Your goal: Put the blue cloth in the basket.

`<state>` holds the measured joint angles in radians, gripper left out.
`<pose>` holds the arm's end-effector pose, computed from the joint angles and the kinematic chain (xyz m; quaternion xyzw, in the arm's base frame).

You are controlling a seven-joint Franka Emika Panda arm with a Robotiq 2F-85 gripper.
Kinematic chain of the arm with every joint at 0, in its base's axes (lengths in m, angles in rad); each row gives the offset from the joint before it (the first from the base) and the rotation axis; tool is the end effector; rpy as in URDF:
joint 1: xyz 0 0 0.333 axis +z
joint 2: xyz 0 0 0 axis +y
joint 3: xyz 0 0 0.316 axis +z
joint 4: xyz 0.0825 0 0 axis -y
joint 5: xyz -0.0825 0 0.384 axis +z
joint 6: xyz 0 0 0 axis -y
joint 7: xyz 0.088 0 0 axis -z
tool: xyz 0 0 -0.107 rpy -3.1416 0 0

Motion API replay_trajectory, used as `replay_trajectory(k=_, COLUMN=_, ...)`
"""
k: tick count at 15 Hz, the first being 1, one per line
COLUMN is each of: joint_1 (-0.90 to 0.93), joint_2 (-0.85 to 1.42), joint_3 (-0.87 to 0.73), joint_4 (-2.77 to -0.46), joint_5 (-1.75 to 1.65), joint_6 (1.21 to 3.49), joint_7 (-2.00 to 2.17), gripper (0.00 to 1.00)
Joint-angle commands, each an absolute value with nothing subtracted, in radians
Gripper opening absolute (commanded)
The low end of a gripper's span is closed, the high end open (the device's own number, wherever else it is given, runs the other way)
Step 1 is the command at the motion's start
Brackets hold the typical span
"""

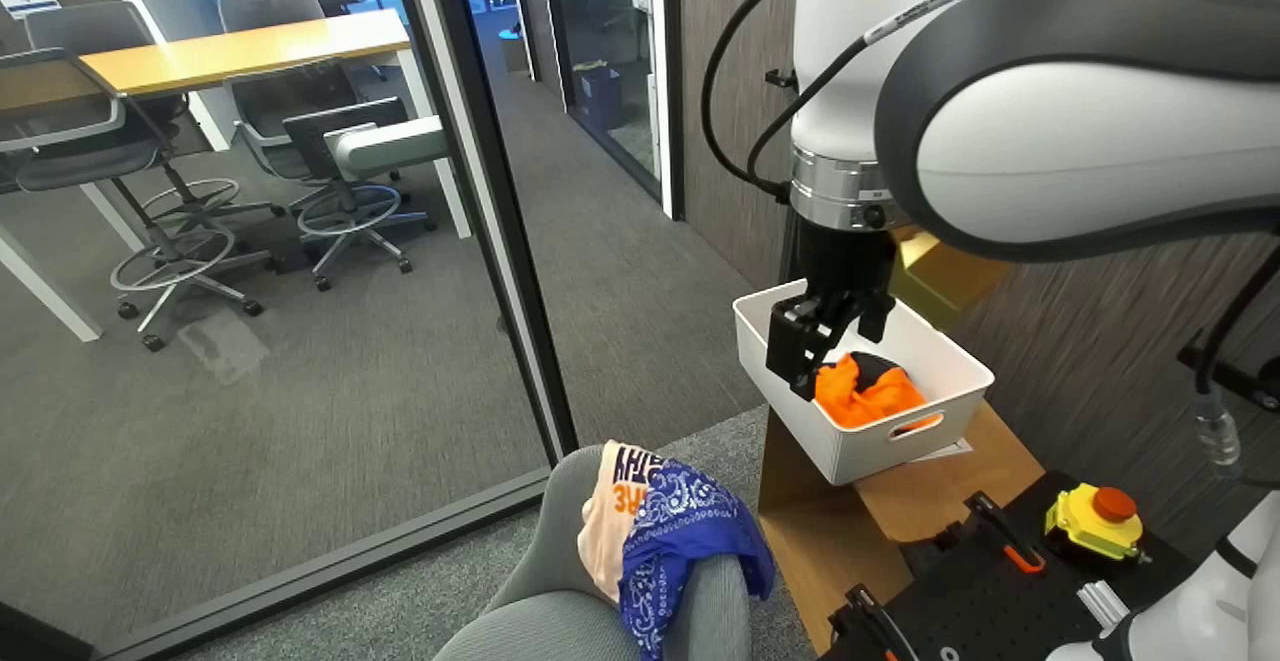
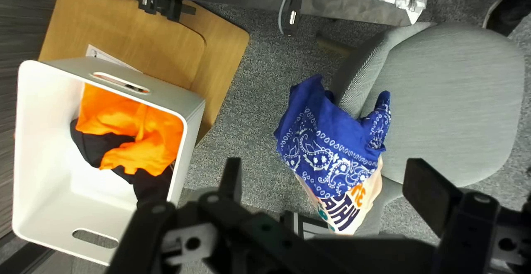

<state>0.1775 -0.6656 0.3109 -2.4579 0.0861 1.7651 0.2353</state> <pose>0.3037 0.1826 0.5066 0.9949 0.0829 -0.0059 0.0580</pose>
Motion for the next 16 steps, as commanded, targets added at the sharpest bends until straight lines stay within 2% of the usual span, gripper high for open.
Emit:
replay_trajectory(k=1, joint_1=0.219, joint_2=-0.619, joint_3=0.293, joint_4=-2.484, joint_5=0.097, joint_6=1.836, joint_7=0.157, gripper=1.00)
replay_trajectory(k=7, joint_1=0.298, joint_2=-0.428, joint_3=0.269, joint_4=-2.569, joint_5=0.138, joint_6=2.119, joint_7=-0.057, gripper=1.00)
replay_trajectory(k=12, joint_1=0.351, joint_2=-0.152, joint_3=0.251, joint_4=-2.574, joint_5=0.177, joint_6=2.367, joint_7=-0.295, gripper=1.00)
replay_trajectory(k=16, joint_1=0.363, joint_2=0.077, joint_3=0.285, joint_4=-2.515, joint_5=0.201, joint_6=2.456, joint_7=-0.481, gripper=1.00)
